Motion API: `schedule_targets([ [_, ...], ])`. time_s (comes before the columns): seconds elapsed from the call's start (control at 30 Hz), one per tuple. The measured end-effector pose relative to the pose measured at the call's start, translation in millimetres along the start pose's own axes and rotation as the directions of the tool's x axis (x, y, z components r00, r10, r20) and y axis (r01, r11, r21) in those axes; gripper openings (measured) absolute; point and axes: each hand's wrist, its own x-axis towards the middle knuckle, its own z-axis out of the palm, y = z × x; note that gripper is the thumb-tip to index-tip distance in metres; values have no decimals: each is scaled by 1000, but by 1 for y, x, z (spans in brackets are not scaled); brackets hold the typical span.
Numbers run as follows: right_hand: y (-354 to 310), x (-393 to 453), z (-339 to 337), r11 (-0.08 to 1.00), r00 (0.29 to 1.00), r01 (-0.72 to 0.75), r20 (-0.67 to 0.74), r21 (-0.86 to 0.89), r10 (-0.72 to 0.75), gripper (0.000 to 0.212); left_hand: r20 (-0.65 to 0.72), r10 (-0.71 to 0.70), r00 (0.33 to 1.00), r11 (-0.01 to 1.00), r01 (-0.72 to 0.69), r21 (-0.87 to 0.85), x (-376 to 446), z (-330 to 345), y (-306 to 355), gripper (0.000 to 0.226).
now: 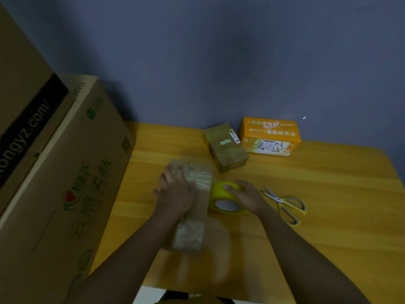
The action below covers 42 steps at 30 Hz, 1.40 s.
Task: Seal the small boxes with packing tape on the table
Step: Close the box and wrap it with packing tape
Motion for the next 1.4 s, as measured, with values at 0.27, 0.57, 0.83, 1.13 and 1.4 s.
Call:
schedule_targets([
  [0.27,-8,-11,4,991,991,90,-94,-98,-99,46,184,-97,978,993,107,-46,0,10,13,130],
  [0.57,-65,-38,-48,884,914,401,34,-242,-405,34,311,206,928,784,34,-620,31,19,-32,109],
  [0.83,-141,-3,33,765,867,498,222,-409,-446,57,203,354,913,650,-84,-756,42,24,-68,94],
  [1.13,-141,3,37,881,955,295,139,-371,-261,62,178,287,941,672,-65,-737,60,57,-95,105],
  [1.4,-56,-17,-45,717,982,-183,-162,-673,98,69,251,270,930,713,-18,-701,44,42,-76,103],
])
